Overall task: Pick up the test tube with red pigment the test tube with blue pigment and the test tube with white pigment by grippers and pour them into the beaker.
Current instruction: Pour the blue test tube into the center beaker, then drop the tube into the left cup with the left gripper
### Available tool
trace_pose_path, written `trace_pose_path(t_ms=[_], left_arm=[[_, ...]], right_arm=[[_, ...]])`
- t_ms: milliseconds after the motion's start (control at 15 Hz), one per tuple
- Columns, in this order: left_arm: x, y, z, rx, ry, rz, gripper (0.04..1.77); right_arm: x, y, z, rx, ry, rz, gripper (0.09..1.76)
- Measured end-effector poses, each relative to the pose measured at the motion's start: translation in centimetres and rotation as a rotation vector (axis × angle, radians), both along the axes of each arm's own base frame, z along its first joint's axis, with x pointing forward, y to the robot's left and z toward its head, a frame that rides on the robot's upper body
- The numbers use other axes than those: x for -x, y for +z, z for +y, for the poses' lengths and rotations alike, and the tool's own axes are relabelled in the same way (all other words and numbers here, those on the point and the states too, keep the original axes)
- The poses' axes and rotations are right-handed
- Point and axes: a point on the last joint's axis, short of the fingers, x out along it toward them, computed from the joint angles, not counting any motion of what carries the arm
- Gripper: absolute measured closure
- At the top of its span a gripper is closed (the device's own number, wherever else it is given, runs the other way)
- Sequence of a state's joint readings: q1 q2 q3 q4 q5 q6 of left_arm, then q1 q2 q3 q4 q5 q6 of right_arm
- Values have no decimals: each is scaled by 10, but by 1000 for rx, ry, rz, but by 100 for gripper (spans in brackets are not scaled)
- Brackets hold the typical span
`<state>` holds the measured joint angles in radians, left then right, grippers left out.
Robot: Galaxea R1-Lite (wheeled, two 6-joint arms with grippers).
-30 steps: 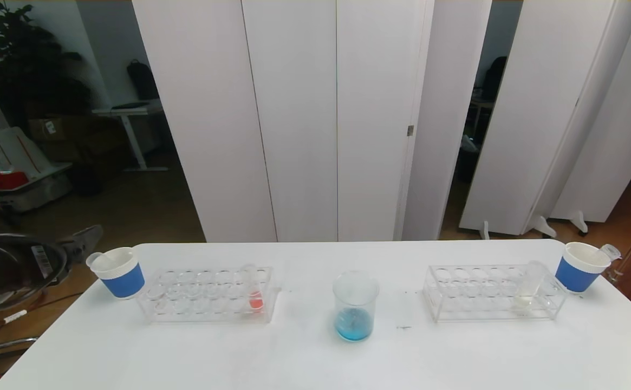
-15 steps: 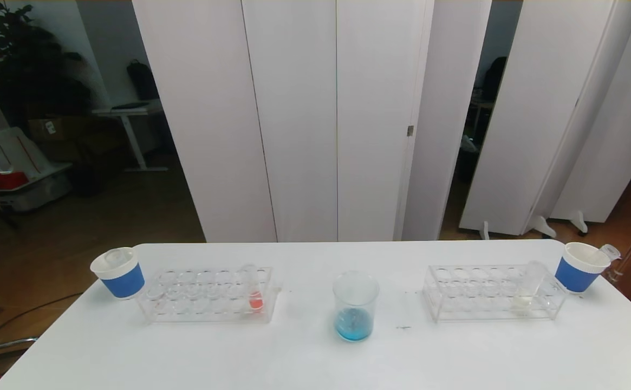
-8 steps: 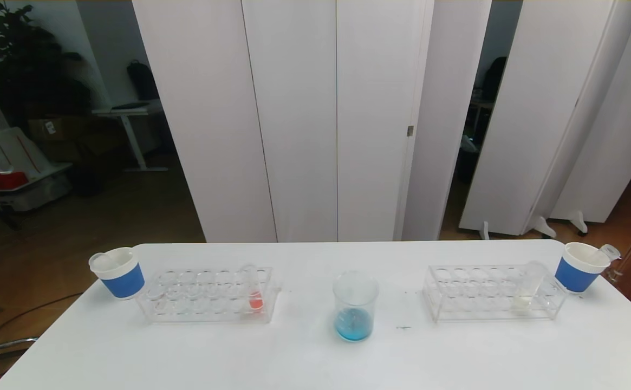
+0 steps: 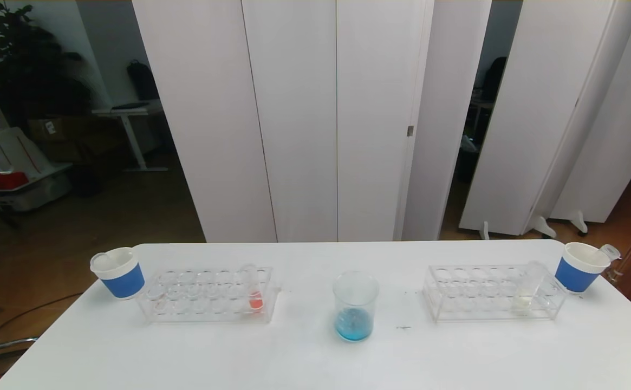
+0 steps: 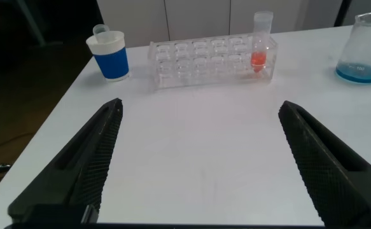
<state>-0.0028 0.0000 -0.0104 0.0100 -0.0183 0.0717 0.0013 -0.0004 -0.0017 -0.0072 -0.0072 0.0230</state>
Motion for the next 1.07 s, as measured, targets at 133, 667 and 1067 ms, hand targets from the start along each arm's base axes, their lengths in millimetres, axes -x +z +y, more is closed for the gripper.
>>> trace_pose_path(t_ms=[133,667,1067], left_arm=[[-1,-2,0,7,0,9,6],[-1,-3,0,6,0,12,6],[-1,-3,0,6,-2,12,6]], right_arm=[[0,0,0,0,0,0,11],[0,0,0,0,0,0,11],[0,0,0,0,0,0,11]])
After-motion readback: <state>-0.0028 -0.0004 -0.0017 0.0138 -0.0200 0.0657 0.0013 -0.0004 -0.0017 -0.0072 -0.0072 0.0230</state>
